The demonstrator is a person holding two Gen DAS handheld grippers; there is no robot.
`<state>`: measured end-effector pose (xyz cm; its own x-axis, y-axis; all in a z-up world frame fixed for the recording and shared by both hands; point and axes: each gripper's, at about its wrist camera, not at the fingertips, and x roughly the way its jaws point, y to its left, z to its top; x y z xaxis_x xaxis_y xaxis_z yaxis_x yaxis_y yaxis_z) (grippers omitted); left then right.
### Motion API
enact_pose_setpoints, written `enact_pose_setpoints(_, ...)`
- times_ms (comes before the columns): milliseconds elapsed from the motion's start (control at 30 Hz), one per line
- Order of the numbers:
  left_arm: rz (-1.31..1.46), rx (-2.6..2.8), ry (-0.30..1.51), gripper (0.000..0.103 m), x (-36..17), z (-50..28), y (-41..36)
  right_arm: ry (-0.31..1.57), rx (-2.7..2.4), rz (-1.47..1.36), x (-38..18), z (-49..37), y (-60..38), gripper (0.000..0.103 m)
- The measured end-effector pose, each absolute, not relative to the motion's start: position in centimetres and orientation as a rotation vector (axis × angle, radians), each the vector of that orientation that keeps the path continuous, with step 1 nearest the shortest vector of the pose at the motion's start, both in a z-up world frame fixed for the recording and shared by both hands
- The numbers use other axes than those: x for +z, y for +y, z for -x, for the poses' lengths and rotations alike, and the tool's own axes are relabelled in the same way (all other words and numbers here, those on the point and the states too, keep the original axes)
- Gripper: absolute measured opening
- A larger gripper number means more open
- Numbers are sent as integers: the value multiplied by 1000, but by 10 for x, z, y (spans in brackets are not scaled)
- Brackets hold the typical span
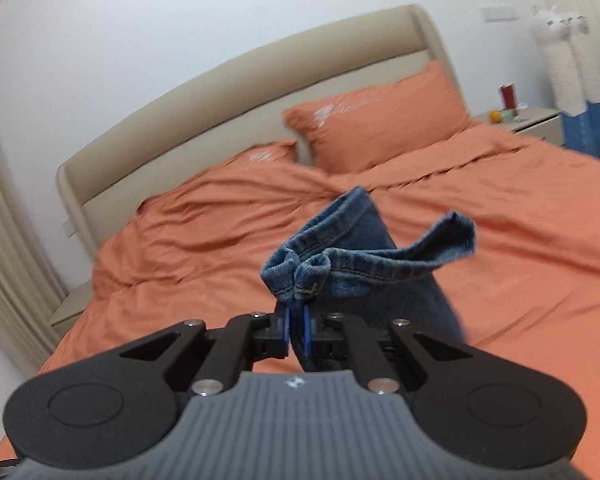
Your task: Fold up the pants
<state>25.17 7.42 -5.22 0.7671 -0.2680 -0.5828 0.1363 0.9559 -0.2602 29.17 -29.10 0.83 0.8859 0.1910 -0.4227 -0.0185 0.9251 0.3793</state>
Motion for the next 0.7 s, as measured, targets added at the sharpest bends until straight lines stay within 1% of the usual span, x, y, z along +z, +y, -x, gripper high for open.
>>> enact_pose_setpoints(67, 248, -185, 642, 37, -65, -251, 84, 519, 154, -387, -19, -299, -258, 2)
enact_pose_setpoints(167, 303, -197, 680, 36, -87, -258, 95, 648, 212, -391, -75, -306, -208, 2)
enact_pose_setpoints(233, 348, -246, 713, 37, -99, -262, 100, 751, 237, -343, -115, -303, -178, 2)
enact_pose_setpoints(300, 384, -301, 718, 45, -108, -260, 103, 835, 231, -289, -149, -299, -159, 2)
enact_pose_setpoints(333, 419, -329, 715, 52, -112, -262, 105, 854, 227, -271, -160, -296, -155, 3)
enact_pose_setpoints(367, 450, -353, 720, 55, -116, -264, 106, 867, 225, -259, -169, -296, -154, 6)
enact_pose_setpoints(433, 501, -402, 746, 55, -123, -270, 106, 887, 229, -262, -177, -295, -155, 11)
enact_pose_setpoints(500, 539, -438, 760, 58, -126, -275, 105, 885, 242, -257, -175, -297, -154, 17)
enact_pose_setpoints(567, 582, -476, 764, 65, -128, -278, 103, 897, 271, -259, -175, -295, -150, 31)
enact_pose_setpoints(600, 609, -496, 771, 66, -130, -280, 101, 907, 292, -274, -173, -294, -150, 33)
enact_pose_setpoints(633, 634, -513, 781, 70, -133, -283, 99, 915, 310, -287, -172, -292, -152, 34)
enact_pose_setpoints(700, 661, -535, 823, 71, -138, -290, 91, 922, 324, -284, -165, -287, -157, 34)
